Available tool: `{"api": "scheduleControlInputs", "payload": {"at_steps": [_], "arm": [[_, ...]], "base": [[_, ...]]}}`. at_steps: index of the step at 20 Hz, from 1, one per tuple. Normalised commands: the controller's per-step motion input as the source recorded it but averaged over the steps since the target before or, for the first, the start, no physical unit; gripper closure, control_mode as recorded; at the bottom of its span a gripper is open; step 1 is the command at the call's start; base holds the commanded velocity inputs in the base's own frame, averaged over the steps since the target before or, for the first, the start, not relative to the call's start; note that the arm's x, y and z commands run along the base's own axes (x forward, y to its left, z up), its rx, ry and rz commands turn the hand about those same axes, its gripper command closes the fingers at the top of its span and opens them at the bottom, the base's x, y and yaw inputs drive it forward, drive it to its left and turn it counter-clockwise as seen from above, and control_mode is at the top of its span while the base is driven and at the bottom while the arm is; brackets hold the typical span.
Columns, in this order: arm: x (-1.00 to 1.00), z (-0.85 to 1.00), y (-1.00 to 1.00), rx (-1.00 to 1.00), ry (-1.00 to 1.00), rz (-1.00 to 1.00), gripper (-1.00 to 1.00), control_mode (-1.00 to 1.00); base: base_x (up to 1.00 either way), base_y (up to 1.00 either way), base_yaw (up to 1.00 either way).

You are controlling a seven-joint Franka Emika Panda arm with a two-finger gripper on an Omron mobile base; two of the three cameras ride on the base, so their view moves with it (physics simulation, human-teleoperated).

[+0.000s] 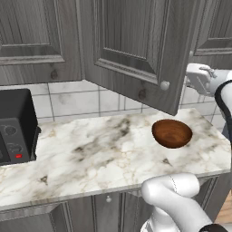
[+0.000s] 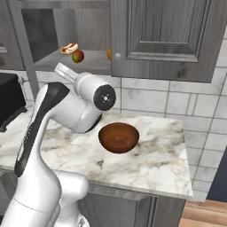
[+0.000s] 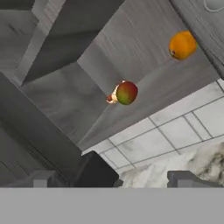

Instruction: Open the cabinet. Pick the mango and orange from the cabinet and place them into the bowl. Then close the cabinet.

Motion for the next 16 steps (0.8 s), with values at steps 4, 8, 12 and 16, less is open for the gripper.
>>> {"api": "scheduleControlInputs", "payload": {"at_steps": [4,8,12,16], "arm": [[0.69,0.0,0.4,0.11,0.09,0.39,-1.0,-1.0],[0.3,0.0,0.6,0.0,0.04,0.36,-1.0,-1.0],[0.31,0.0,0.75,0.0,0.03,0.33,-1.0,-1.0],[0.25,0.0,0.93,-0.01,0.01,0.29,-1.0,-1.0]], "base": [[0.0,0.0,0.0],[0.0,0.0,0.0],[0.0,0.0,0.0],[0.0,0.0,0.0]]}}
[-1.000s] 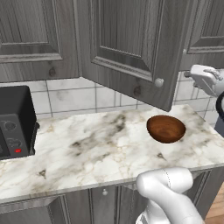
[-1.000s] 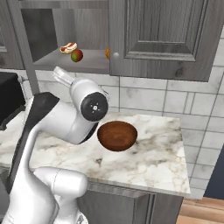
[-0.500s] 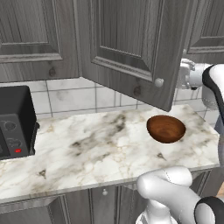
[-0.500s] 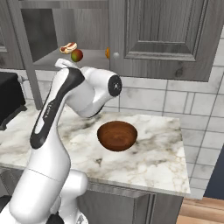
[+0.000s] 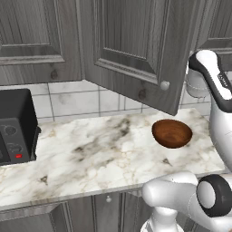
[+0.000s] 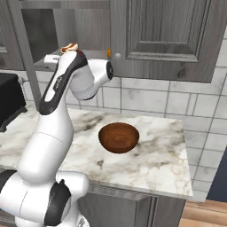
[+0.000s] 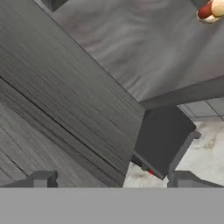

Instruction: Open the cabinet. Pick the mango and orange from the cabinet and place them into the bowl. Then close the cabinet.

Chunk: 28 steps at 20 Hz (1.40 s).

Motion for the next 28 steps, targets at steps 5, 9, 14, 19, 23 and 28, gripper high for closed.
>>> {"api": "scheduleControlInputs", "payload": {"at_steps": [5,9,14,19,23,28], "arm": [[0.0,0.0,1.0,-0.08,0.0,0.22,-1.0,-1.0],[-0.18,0.0,1.0,-0.17,-0.07,0.11,-1.0,-1.0],[-0.39,0.0,1.0,-0.2,-0.21,0.02,-1.0,-1.0],[-0.1,0.0,-0.04,0.0,-0.03,0.0,-1.0,-1.0],[-0.8,0.0,-0.94,0.02,-0.11,0.0,-1.0,-1.0],[-1.0,0.0,-1.0,0.0,-0.13,0.0,-1.0,-1.0]], "base": [[0.0,0.0,0.0],[0.0,0.0,0.0],[0.0,0.0,0.0],[0.0,0.0,0.0],[0.0,0.0,0.0],[0.0,0.0,0.0]]}}
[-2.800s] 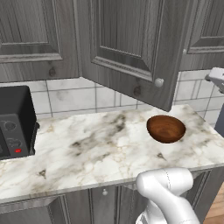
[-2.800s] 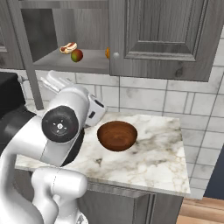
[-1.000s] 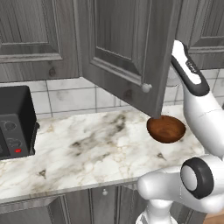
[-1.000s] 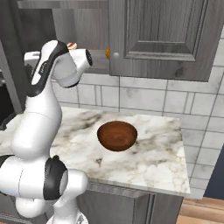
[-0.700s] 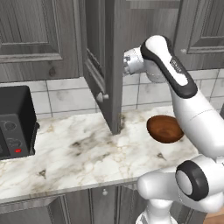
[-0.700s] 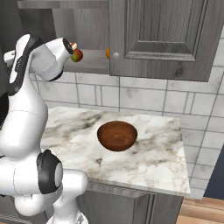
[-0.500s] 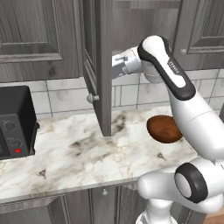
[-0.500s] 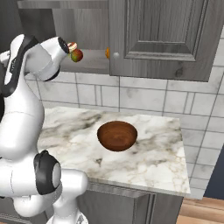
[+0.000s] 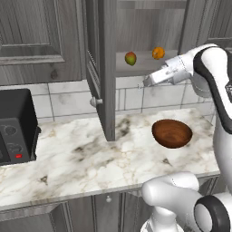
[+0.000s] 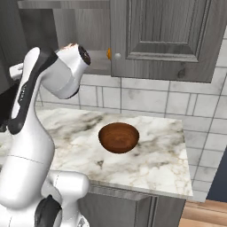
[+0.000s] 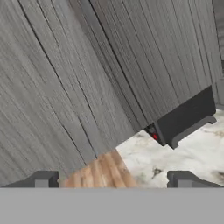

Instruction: Open the cabinet. Pick the mango and orange from the cabinet and place them into the bowl. Then close the cabinet.

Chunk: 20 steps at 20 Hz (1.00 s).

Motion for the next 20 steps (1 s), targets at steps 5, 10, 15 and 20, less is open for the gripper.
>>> {"api": "scheduleControlInputs", "payload": {"at_steps": [5,10,15,20], "arm": [[-0.98,0.0,-0.94,-0.09,-0.23,-0.04,-1.0,-1.0],[-0.86,0.0,-0.83,-0.09,-0.3,-0.13,-1.0,-1.0],[-0.66,0.01,-0.77,-0.03,-0.23,-0.31,-1.0,-1.0],[-0.64,0.19,-0.62,0.0,-0.25,-0.33,-1.0,-1.0]], "base": [[0.0,0.0,0.0],[0.0,0.0,0.0],[0.0,0.0,0.0],[0.0,0.0,0.0]]}}
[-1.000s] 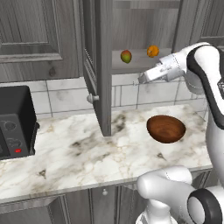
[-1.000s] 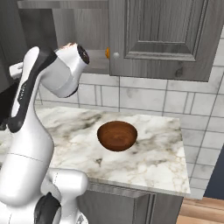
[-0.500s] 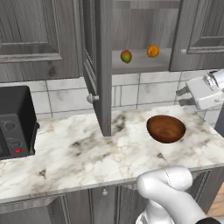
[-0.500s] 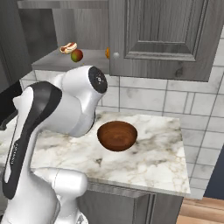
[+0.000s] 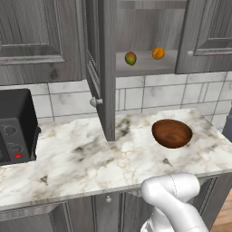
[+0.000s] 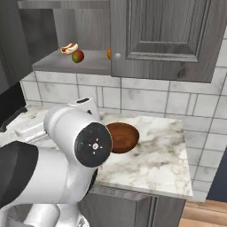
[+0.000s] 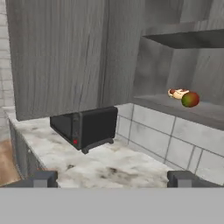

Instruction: Open the cabinet. Pick the mango and orange from the cabinet and place them into the bowl. Then close the cabinet.

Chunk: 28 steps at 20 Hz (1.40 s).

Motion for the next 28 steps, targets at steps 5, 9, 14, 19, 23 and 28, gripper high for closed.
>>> {"api": "scheduleControlInputs", "payload": {"at_steps": [5,9,14,19,23,28], "arm": [[-0.44,0.46,-0.4,0.0,-0.3,-0.3,-1.0,-1.0],[0.01,0.44,-0.11,0.0,-0.25,-0.25,-1.0,-1.0],[0.16,0.25,-0.2,0.01,-0.15,-0.14,-1.0,-1.0],[0.26,0.01,-0.16,0.12,-0.01,-0.07,-1.0,-1.0],[0.35,0.0,-0.03,0.21,-0.06,-0.11,-1.0,-1.0],[0.33,-0.01,0.0,0.25,-0.12,-0.13,-1.0,-1.0]], "base": [[0.0,0.0,0.0],[0.0,0.0,0.0],[0.0,0.0,0.0],[0.0,0.0,0.0],[0.0,0.0,0.0],[0.0,0.0,0.0]]}}
